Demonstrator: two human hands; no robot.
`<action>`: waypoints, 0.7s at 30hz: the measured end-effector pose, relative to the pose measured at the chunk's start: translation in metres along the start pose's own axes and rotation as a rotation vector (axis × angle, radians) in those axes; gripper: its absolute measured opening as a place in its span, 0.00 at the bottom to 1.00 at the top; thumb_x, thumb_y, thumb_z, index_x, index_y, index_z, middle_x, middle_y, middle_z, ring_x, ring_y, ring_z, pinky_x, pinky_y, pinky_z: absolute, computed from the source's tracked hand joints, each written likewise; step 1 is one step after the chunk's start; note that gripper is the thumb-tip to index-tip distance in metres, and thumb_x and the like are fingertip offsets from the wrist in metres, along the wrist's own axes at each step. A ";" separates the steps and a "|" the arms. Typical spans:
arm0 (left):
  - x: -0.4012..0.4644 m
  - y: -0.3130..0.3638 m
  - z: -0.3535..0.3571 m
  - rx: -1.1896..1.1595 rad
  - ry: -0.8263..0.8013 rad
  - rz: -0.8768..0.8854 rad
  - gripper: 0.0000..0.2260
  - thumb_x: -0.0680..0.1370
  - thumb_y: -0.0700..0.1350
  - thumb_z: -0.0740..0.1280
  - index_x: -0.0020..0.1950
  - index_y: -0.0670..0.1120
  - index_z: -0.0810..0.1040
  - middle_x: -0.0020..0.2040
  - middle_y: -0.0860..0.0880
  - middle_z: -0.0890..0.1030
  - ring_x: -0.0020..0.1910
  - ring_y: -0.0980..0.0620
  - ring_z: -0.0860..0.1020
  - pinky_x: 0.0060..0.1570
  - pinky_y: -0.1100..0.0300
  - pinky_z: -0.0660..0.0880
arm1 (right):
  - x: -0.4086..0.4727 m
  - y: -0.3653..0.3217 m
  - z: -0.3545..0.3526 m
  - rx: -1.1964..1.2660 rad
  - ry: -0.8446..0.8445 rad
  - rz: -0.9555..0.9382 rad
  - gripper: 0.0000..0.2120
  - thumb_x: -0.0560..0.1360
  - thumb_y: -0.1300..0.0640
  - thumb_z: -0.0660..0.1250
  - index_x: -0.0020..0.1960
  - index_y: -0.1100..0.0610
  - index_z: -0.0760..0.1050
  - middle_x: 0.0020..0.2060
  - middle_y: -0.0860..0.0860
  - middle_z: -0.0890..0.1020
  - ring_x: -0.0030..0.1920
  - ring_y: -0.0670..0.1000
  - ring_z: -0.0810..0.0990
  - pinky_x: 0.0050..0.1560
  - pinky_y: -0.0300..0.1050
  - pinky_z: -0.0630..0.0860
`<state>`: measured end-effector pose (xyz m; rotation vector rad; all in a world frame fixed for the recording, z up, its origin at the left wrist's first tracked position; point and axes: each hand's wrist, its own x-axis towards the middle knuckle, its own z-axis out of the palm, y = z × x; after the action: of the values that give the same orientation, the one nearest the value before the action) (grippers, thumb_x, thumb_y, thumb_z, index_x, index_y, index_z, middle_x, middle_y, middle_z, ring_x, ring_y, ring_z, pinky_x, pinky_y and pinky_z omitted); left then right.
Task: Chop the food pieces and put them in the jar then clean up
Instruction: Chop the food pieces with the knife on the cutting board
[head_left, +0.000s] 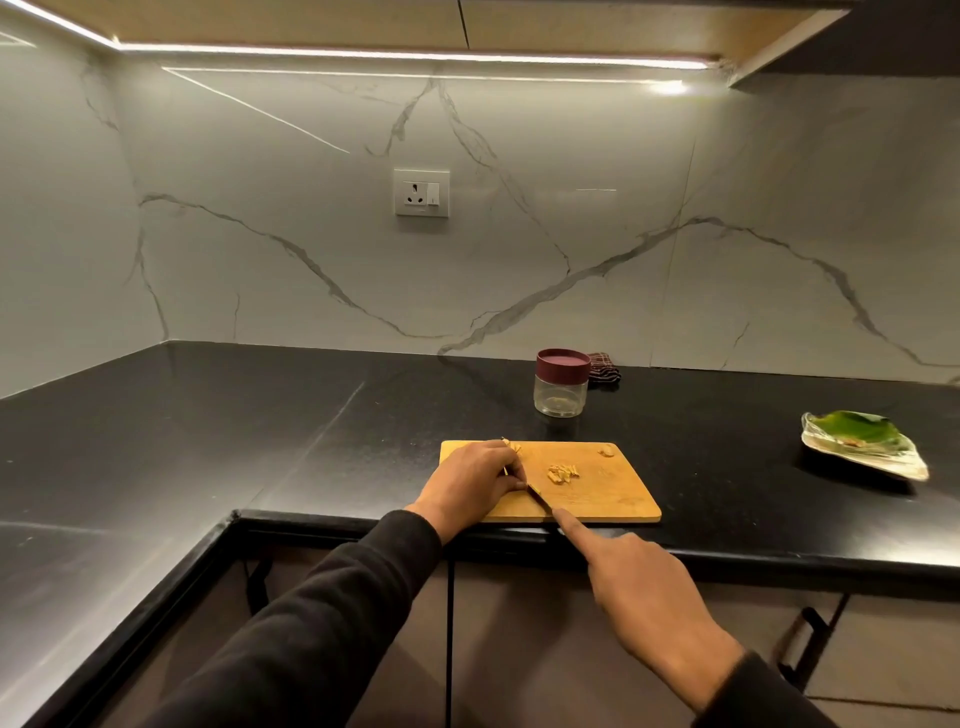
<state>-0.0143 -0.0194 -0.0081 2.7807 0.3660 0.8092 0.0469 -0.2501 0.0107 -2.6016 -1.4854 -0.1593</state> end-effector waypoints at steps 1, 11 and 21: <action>0.000 0.000 0.000 0.004 0.004 0.009 0.05 0.79 0.46 0.70 0.53 0.48 0.83 0.53 0.51 0.82 0.49 0.55 0.79 0.52 0.59 0.79 | 0.000 0.001 -0.001 -0.014 -0.004 0.007 0.31 0.85 0.57 0.52 0.81 0.38 0.42 0.44 0.47 0.69 0.41 0.48 0.69 0.43 0.43 0.67; 0.001 0.000 -0.002 0.046 -0.079 0.090 0.12 0.81 0.44 0.67 0.61 0.56 0.83 0.61 0.53 0.79 0.56 0.56 0.78 0.58 0.62 0.77 | 0.003 0.003 0.005 -0.019 -0.013 0.014 0.33 0.85 0.58 0.54 0.81 0.37 0.40 0.44 0.48 0.71 0.40 0.47 0.70 0.42 0.43 0.69; 0.000 -0.001 0.002 -0.018 0.024 0.030 0.09 0.79 0.44 0.71 0.59 0.50 0.81 0.53 0.53 0.82 0.49 0.57 0.79 0.54 0.59 0.79 | 0.007 0.007 0.013 0.115 0.034 0.016 0.31 0.85 0.55 0.53 0.81 0.37 0.41 0.44 0.47 0.76 0.39 0.45 0.73 0.40 0.41 0.70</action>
<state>-0.0138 -0.0185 -0.0104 2.7684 0.3198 0.8491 0.0568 -0.2458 -0.0015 -2.5067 -1.4187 -0.1128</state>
